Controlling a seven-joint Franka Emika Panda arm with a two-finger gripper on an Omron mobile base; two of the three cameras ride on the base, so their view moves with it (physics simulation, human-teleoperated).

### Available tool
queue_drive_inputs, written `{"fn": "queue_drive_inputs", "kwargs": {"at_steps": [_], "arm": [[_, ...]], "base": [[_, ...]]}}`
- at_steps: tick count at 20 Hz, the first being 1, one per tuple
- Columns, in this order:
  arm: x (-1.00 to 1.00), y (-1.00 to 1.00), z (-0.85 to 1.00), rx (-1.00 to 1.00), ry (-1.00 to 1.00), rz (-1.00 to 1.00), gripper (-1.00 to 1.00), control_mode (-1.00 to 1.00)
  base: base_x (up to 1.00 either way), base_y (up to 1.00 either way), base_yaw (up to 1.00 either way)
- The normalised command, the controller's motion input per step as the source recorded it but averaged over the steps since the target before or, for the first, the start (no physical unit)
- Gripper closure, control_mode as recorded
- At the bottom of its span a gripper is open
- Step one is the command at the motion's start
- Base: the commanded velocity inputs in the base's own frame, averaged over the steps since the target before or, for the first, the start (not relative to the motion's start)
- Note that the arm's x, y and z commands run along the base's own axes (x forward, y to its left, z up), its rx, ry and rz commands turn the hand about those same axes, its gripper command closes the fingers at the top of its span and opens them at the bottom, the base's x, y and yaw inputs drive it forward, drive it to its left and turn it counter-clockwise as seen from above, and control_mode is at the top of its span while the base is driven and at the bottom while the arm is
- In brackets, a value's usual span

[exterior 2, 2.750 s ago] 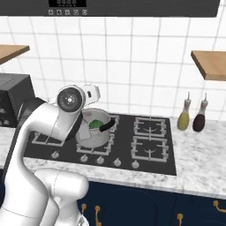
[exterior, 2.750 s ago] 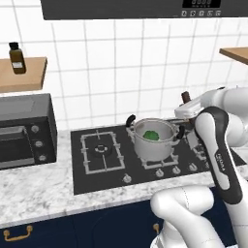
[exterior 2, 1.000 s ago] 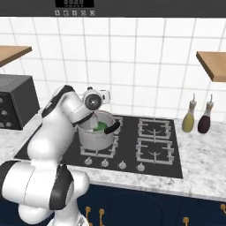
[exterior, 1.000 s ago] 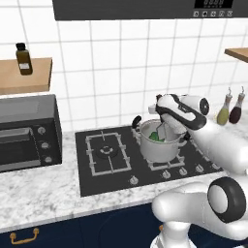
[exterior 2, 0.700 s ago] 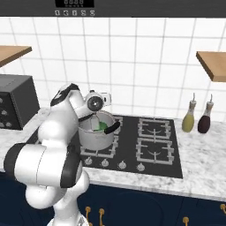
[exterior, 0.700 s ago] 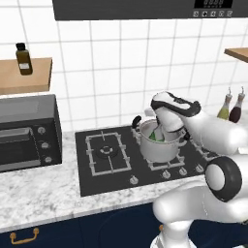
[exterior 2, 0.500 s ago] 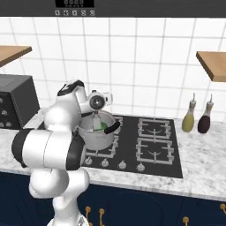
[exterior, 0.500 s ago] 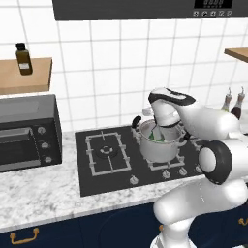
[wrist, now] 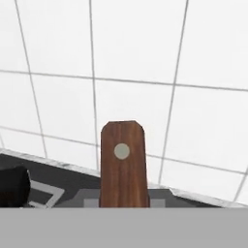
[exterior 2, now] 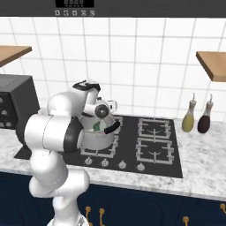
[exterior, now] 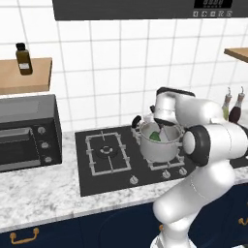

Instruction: Put the avocado and broccoli in the pot. Retrieve the spatula and lightly stir the vegetables in the pot.

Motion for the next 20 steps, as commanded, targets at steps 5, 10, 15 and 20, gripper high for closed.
{"fn": "queue_drive_inputs", "kwargs": {"at_steps": [5,10,15,20], "arm": [[-0.17,0.03,-0.09,0.09,-0.1,0.05,1.0,-1.0],[0.0,0.15,0.12,0.22,-0.09,0.22,1.0,-1.0],[-0.23,-0.01,0.26,0.2,-0.01,0.13,1.0,-1.0],[-0.65,-0.1,0.77,0.15,-0.01,0.04,1.0,-1.0]], "base": [[0.0,0.0,0.0],[0.0,0.0,0.0],[0.0,0.0,0.0],[0.0,0.0,0.0]]}}
